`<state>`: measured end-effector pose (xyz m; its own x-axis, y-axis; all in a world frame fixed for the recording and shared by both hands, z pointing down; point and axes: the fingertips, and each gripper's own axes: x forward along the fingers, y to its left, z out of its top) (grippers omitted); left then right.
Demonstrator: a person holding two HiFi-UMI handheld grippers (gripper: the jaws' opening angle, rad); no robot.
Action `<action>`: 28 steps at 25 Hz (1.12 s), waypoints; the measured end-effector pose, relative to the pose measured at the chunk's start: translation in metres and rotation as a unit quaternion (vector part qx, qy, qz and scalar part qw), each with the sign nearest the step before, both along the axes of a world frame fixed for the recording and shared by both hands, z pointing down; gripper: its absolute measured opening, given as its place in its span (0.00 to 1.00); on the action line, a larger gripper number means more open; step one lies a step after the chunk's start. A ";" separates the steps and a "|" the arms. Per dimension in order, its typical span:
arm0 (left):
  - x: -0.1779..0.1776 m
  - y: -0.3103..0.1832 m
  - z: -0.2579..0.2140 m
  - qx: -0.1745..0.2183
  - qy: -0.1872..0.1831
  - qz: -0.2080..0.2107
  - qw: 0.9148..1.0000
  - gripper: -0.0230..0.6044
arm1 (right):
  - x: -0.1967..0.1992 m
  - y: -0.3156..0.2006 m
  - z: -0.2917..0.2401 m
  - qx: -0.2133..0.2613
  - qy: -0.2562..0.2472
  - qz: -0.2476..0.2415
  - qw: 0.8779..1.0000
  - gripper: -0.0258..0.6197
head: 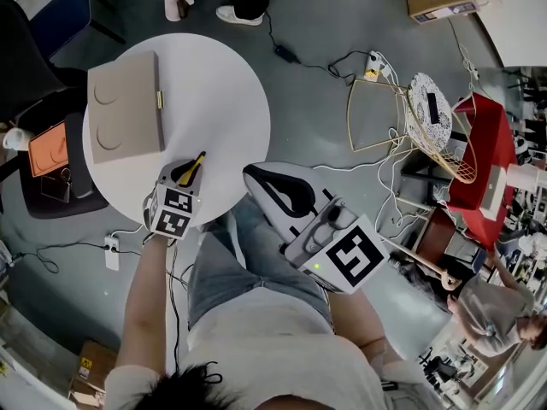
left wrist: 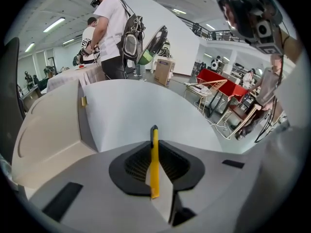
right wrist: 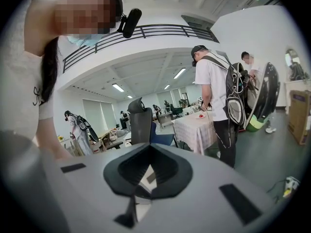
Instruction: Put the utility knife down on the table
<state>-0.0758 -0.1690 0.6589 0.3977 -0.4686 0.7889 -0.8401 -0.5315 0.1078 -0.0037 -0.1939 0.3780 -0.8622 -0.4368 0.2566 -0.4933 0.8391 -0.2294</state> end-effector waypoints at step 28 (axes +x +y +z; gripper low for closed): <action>-0.011 -0.004 -0.049 0.044 0.019 -0.027 0.999 0.06 | -0.009 0.020 -0.024 0.028 -0.013 -0.012 0.999 0.05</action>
